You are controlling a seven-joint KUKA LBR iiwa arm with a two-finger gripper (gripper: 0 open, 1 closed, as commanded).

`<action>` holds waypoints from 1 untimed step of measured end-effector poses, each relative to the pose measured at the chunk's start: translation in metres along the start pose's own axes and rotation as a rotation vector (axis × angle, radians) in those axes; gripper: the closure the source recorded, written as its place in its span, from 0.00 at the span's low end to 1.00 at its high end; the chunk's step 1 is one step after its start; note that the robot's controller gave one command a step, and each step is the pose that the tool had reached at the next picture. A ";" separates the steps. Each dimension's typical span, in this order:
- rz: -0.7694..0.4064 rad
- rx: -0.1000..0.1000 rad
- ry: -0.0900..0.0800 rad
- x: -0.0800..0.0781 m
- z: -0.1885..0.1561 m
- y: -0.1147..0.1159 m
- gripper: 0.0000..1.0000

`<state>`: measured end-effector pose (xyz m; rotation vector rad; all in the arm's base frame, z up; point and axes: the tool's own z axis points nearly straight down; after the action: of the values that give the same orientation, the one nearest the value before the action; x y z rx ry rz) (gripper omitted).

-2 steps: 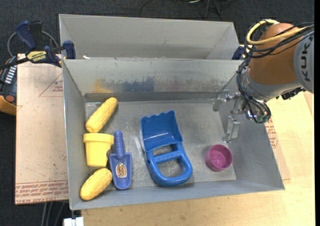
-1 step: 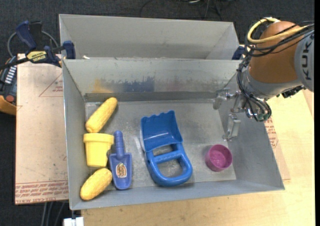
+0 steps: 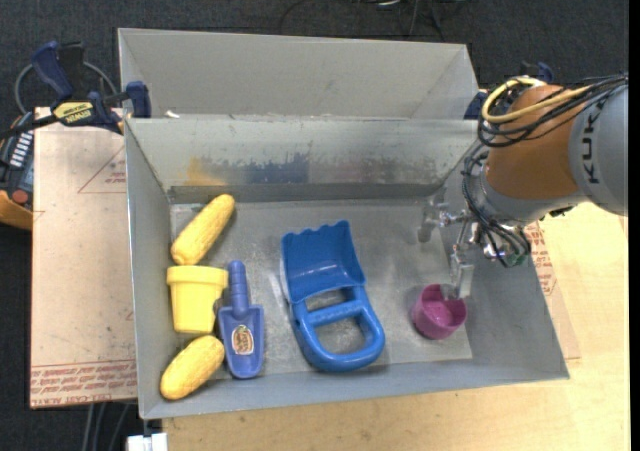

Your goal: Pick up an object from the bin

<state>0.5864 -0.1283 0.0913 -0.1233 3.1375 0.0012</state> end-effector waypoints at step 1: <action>0.148 -0.001 0.000 0.035 0.014 -0.004 0.00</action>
Offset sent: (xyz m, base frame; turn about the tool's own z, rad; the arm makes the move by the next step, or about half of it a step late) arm -0.0504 0.0003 -0.0213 -0.0599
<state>0.5519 -0.1351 0.0769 0.1093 3.1385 0.0029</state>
